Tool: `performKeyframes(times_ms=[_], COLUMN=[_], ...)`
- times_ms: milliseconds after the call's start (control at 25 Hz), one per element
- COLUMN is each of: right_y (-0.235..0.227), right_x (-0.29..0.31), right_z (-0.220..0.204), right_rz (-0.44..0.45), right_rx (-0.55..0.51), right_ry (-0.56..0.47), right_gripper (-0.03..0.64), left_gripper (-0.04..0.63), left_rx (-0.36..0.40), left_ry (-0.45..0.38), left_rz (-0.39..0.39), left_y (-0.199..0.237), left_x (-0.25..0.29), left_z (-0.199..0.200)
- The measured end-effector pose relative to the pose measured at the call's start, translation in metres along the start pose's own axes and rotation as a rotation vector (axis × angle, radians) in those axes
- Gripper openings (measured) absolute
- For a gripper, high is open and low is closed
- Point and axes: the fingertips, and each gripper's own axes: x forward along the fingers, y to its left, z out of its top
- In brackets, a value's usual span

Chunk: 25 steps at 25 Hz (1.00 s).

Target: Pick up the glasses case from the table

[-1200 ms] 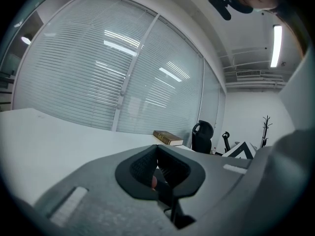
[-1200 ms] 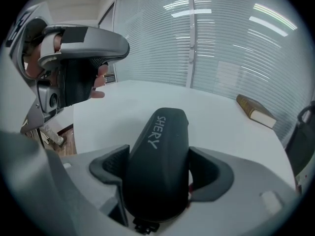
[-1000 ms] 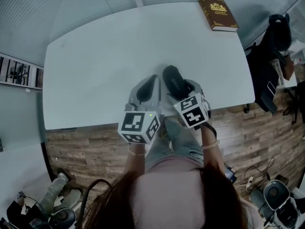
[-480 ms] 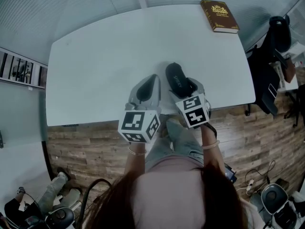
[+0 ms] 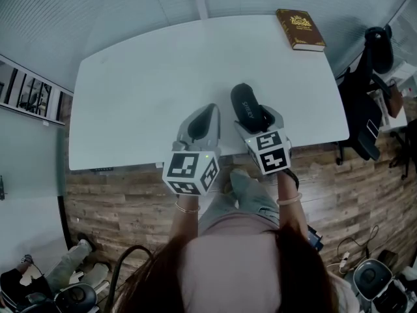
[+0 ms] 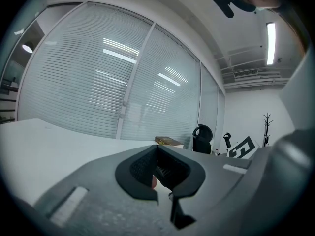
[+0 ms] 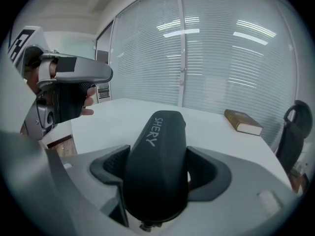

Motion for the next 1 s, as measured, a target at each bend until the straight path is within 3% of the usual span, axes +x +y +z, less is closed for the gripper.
performKeyframes(times_ms=[1000], right_y=[0.022], right_x=[-0.060], right_z=[0.042], right_rz=[-0.070], right_rx=[0.004], right_ry=[-0.188], right_gripper=[0.360], left_gripper=[0.003], left_rx=[0.056], left_ry=[-0.070], left_rz=[-0.031], left_y=[-0.001], left_x=[-0.062], left_z=[0.025])
